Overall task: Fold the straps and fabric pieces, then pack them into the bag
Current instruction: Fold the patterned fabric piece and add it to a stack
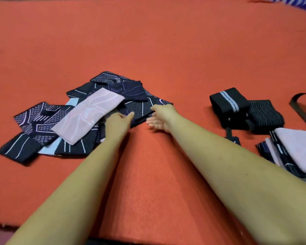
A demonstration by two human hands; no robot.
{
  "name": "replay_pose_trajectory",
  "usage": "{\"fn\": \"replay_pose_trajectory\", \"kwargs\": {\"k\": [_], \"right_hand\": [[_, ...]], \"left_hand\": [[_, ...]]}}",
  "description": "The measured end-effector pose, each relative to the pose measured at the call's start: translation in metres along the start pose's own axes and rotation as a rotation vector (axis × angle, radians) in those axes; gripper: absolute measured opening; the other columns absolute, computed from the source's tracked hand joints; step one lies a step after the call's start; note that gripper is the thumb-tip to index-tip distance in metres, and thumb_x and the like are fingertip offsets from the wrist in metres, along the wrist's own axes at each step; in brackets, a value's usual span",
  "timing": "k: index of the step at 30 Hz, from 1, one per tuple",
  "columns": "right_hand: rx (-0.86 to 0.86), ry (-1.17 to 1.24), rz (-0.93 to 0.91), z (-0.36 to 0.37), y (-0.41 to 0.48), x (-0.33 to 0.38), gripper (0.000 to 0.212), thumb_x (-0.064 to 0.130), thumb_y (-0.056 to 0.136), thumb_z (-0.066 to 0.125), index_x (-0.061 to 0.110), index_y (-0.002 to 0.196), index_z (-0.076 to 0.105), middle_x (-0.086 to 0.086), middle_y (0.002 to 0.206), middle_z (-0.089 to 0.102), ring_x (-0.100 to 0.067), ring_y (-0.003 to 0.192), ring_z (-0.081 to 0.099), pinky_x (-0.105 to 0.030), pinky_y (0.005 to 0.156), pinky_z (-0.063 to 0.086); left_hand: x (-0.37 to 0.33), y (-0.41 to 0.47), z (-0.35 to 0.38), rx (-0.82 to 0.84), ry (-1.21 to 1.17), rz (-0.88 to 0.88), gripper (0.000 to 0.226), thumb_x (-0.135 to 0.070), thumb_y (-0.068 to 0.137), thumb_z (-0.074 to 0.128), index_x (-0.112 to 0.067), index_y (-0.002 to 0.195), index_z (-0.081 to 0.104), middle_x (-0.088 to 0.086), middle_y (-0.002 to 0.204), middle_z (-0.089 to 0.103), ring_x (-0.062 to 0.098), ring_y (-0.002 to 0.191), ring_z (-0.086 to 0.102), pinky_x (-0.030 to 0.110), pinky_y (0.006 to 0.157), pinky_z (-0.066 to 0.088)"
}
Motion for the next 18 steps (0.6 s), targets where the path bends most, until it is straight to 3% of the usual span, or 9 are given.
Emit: {"fn": "replay_pose_trajectory", "kwargs": {"k": [2, 5, 7, 10, 13, 16, 18], "right_hand": [[0.030, -0.020, 0.062, 0.011, 0.008, -0.009, 0.022, 0.023, 0.099, 0.050, 0.001, 0.096, 0.054, -0.015, 0.075, 0.066, -0.018, 0.053, 0.060, -0.019, 0.039, 0.047], [-0.002, -0.063, 0.073, 0.016, 0.017, -0.015, 0.027, 0.028, 0.098, 0.051, 0.006, 0.083, 0.057, -0.007, 0.065, 0.063, -0.011, 0.039, 0.047, -0.014, 0.035, 0.036], [-0.022, -0.059, 0.072, 0.017, 0.021, -0.017, 0.030, 0.030, 0.098, 0.053, 0.010, 0.075, 0.056, -0.001, 0.057, 0.055, -0.008, 0.032, 0.038, -0.012, 0.034, 0.030], [-0.050, 0.021, 0.059, 0.014, 0.019, -0.018, 0.030, 0.030, 0.095, 0.058, 0.015, 0.071, 0.053, 0.002, 0.053, 0.042, -0.008, 0.034, 0.029, -0.013, 0.036, 0.021], [-0.039, 0.141, 0.064, 0.010, 0.010, -0.023, 0.026, 0.023, 0.092, 0.065, 0.018, 0.072, 0.048, 0.002, 0.055, 0.037, -0.008, 0.035, 0.026, -0.014, 0.037, 0.019], [-0.047, 0.102, -0.026, 0.002, -0.013, -0.018, 0.018, 0.021, 0.087, 0.069, 0.018, 0.079, 0.052, 0.001, 0.061, 0.042, -0.010, 0.043, 0.034, -0.017, 0.039, 0.027], [-0.060, 0.031, -0.133, -0.007, -0.038, -0.013, 0.017, 0.022, 0.084, 0.070, 0.020, 0.082, 0.053, 0.001, 0.065, 0.047, -0.012, 0.050, 0.039, -0.021, 0.045, 0.031]], "left_hand": [[0.002, 0.008, 0.006, -0.008, 0.029, -0.049, 0.043, -0.054, 0.085, 0.061, -0.015, 0.077, 0.077, 0.012, 0.083, 0.074, 0.031, 0.093, 0.068, 0.041, 0.090, 0.051], [-0.001, 0.010, 0.008, -0.075, 0.215, -0.067, 0.036, -0.054, 0.085, 0.064, -0.024, 0.097, 0.079, 0.010, 0.105, 0.074, 0.032, 0.110, 0.063, 0.040, 0.099, 0.047], [-0.004, 0.006, 0.008, -0.113, 0.219, -0.050, 0.030, -0.052, 0.083, 0.066, -0.028, 0.095, 0.079, 0.006, 0.102, 0.075, 0.028, 0.107, 0.064, 0.037, 0.097, 0.047], [0.004, 0.000, 0.016, -0.004, -0.153, -0.100, 0.022, -0.047, 0.073, 0.072, -0.026, 0.075, 0.077, -0.001, 0.079, 0.075, 0.024, 0.090, 0.070, 0.041, 0.090, 0.054], [0.003, -0.027, 0.021, 0.163, -0.508, -0.105, 0.023, -0.037, 0.072, 0.074, -0.016, 0.078, 0.077, 0.008, 0.081, 0.076, 0.035, 0.085, 0.072, 0.048, 0.082, 0.056], [-0.002, -0.069, 0.021, 0.276, -0.621, -0.073, 0.020, -0.028, 0.085, 0.070, -0.009, 0.087, 0.074, 0.004, 0.073, 0.073, 0.012, 0.059, 0.064, 0.027, 0.058, 0.047], [0.000, -0.092, 0.020, 0.275, -0.681, -0.079, 0.013, -0.023, 0.088, 0.066, -0.012, 0.085, 0.071, -0.006, 0.066, 0.067, 0.003, 0.054, 0.054, 0.023, 0.053, 0.040]]}}
Point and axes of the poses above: each hand's wrist, its own y-axis towards the middle knuckle, its own z-axis out of the palm, x = y × z, the point moved 10 cm from there along y, towards the middle knuckle
